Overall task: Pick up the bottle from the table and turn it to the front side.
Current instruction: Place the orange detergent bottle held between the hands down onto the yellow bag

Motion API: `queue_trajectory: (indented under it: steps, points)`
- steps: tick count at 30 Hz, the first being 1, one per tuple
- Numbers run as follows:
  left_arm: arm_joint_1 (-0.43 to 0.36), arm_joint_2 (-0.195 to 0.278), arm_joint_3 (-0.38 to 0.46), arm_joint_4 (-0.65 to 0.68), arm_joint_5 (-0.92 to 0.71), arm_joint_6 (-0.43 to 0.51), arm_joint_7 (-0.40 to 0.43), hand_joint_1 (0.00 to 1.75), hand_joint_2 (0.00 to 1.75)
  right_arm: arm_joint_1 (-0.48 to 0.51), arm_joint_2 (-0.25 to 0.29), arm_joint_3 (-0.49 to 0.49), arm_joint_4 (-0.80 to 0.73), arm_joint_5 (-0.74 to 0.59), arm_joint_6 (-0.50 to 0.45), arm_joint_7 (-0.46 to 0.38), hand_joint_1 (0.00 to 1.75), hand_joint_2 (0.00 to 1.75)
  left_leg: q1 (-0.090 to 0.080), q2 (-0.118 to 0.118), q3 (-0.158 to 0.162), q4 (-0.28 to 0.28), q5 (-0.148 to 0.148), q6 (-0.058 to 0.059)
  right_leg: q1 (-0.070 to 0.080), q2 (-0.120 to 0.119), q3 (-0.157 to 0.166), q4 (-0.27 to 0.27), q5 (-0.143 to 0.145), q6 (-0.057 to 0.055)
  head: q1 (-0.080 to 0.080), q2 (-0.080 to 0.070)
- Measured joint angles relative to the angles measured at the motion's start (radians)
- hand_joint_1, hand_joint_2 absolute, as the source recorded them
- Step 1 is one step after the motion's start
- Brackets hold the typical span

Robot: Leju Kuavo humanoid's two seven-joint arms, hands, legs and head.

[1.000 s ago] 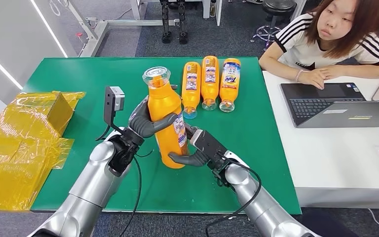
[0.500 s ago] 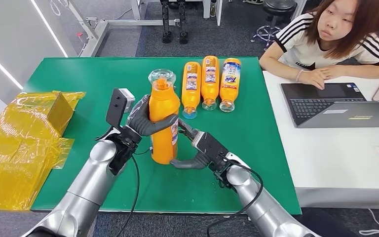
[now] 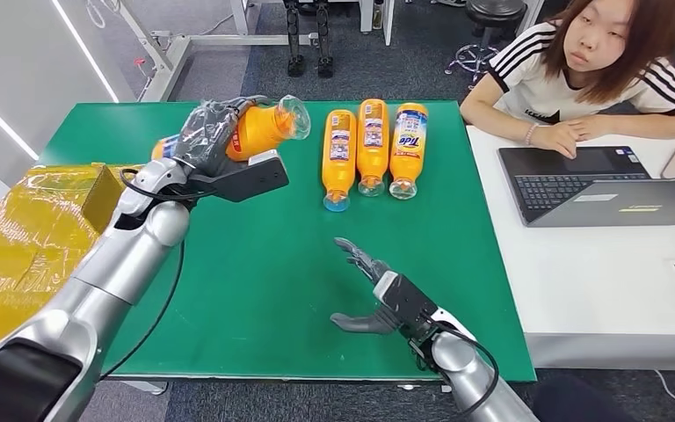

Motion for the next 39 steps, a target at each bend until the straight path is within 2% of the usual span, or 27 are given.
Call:
queue_trajectory:
  steps: [6,9,14,19,24,29,33,34,37,38,39]
  points:
    - [-0.007,0.116,-0.082,0.017,-0.279,0.101,0.102,1.75,1.75,0.009,-0.009,-0.015,-0.011,-0.027,0.025,-0.036,0.00,1.75,0.000,0.002,0.000,0.000,0.000,0.000,0.000,0.002,0.000,0.001,0.000,0.000,0.000,0.000]
    - [0.027,0.175,-0.092,0.019,-0.370,0.143,0.125,1.75,1.75,0.011,-0.009,-0.027,-0.006,-0.038,0.032,-0.064,0.00,1.75,0.000,0.003,0.001,-0.001,0.000,0.000,0.000,0.004,0.000,0.002,0.000,0.000,0.000,0.000]
    - [0.109,0.257,-0.079,0.018,-0.444,0.146,0.166,1.75,1.75,0.016,-0.011,-0.051,-0.005,-0.048,0.031,-0.084,0.00,1.75,0.000,0.003,0.000,-0.001,0.000,-0.001,0.000,0.003,-0.001,0.002,0.000,-0.001,0.000,0.000]
    - [0.233,0.334,0.002,0.016,-0.517,0.155,0.200,1.75,1.75,0.019,-0.011,-0.069,-0.005,-0.053,0.041,-0.077,0.00,1.75,0.000,0.006,0.000,-0.001,0.000,-0.001,0.000,0.007,-0.002,0.002,0.000,-0.001,0.000,0.000]
    - [0.387,0.394,0.135,0.002,-0.578,0.162,0.224,1.75,1.75,0.030,-0.011,-0.083,-0.008,-0.050,0.050,-0.073,0.00,1.75,0.000,0.007,0.000,-0.001,0.000,-0.001,0.000,0.007,-0.003,0.002,0.000,-0.001,0.000,0.000]
    - [0.494,0.422,0.253,-0.005,-0.584,0.158,0.213,1.75,1.75,0.040,-0.011,-0.091,-0.015,-0.047,0.061,-0.072,0.00,1.75,0.000,0.006,-0.001,-0.001,-0.001,-0.001,0.000,0.006,-0.003,0.001,0.000,-0.001,0.000,0.000]
    - [0.537,0.419,0.310,-0.006,-0.608,0.170,0.187,1.75,1.75,0.052,-0.010,-0.095,-0.028,-0.036,0.067,-0.071,0.00,1.75,0.000,0.005,-0.001,-0.001,0.000,-0.001,0.000,0.006,-0.003,0.001,0.000,-0.001,0.000,0.000]
    - [0.543,0.414,0.318,-0.006,-0.618,0.176,0.184,1.56,1.75,0.055,-0.010,-0.095,-0.033,-0.034,0.067,-0.070,0.00,1.75,0.000,0.005,-0.001,-0.001,0.000,-0.001,0.000,0.005,-0.003,0.001,0.000,-0.001,0.000,0.000]
    - [0.553,0.394,0.328,-0.002,-0.651,0.200,0.179,0.25,1.75,0.064,-0.010,-0.095,-0.045,-0.027,0.067,-0.070,0.00,1.75,0.000,0.004,-0.001,-0.001,0.000,-0.001,0.000,0.004,-0.003,0.000,0.000,-0.001,0.000,0.000]
    - [0.554,0.385,0.329,0.001,-0.662,0.210,0.177,0.00,1.75,0.066,-0.010,-0.095,-0.048,-0.025,0.068,-0.070,0.00,1.75,0.000,0.004,-0.001,-0.001,0.000,-0.001,0.000,0.004,-0.003,0.000,0.000,-0.001,0.000,0.000]
    - [0.553,0.375,0.330,0.005,-0.672,0.223,0.175,0.00,1.75,0.067,-0.010,-0.095,-0.050,-0.023,0.068,-0.069,0.00,1.75,0.000,0.004,-0.001,-0.001,0.000,-0.001,0.000,0.004,-0.003,0.000,0.000,-0.001,0.000,0.000]
